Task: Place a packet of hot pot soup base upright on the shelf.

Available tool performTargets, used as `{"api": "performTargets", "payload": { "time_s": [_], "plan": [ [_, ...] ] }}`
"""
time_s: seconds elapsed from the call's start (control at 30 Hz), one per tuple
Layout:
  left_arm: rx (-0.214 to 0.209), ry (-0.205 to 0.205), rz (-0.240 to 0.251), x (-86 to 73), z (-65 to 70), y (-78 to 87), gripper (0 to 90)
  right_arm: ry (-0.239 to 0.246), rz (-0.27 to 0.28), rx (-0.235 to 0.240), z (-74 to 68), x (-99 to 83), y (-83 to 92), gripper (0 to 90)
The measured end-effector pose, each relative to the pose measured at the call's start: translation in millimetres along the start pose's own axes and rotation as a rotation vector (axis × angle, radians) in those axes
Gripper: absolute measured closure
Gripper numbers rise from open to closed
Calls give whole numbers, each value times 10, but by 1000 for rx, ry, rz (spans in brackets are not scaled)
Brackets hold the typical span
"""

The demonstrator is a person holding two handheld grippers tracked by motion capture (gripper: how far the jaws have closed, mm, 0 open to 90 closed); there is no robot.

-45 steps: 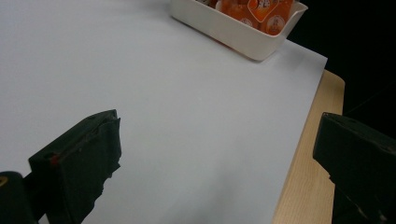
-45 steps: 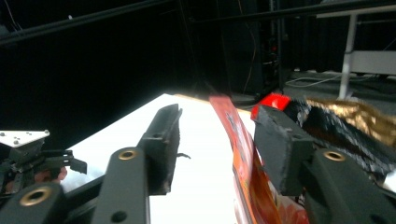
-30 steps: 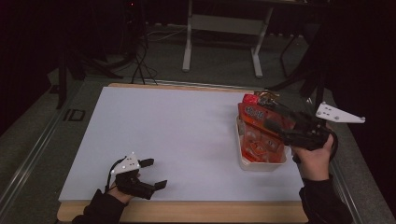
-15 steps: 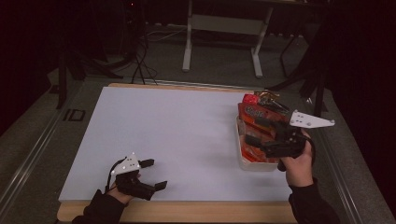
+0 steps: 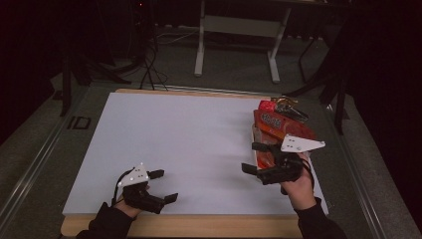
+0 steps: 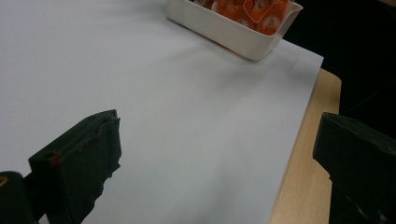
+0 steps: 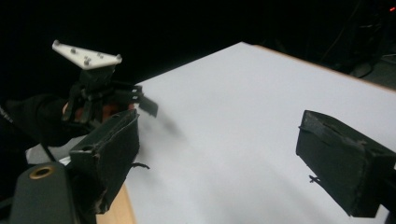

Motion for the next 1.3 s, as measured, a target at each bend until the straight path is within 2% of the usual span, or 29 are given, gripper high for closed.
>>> {"api": "performTargets", "payload": {
  "time_s": [0.2,0.4,0.5,0.67,0.77,0.87,1.03,1.23,1.3],
  "plan": [
    [-2,0,2,1,3,2,16,18,-32,-6,-32,-177,-72,136],
    [-2,-2,2,4,6,6,16,8,-54,-9,-23,-353,-107,140],
    [-2,-2,3,4,6,7,16,25,-70,-22,-10,-437,-118,145],
    [-5,1,3,1,4,6,16,16,-96,-12,-21,-560,-131,144],
    [-6,1,3,0,6,7,16,29,-122,-7,-27,-644,-138,143],
    [-6,0,6,3,8,11,16,9,-133,9,-40,-714,-124,138],
    [-7,-3,4,2,10,10,16,-2,-138,-7,0,-801,-67,137],
    [-8,-4,5,4,12,11,16,-34,-152,8,29,-927,-17,138],
    [-10,-4,5,3,14,11,16,-32,-159,8,33,-955,-16,138]
  ]
}}
Point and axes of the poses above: each handheld gripper's, and its own axes: y roughly backward along the jaws, x roughly out of its top, z roughly to its right, the point moved 10 cm from there along -y, roughly forward along the jaws, and after that the axes turned 11 degrees about -x, right-handed, at the moved point
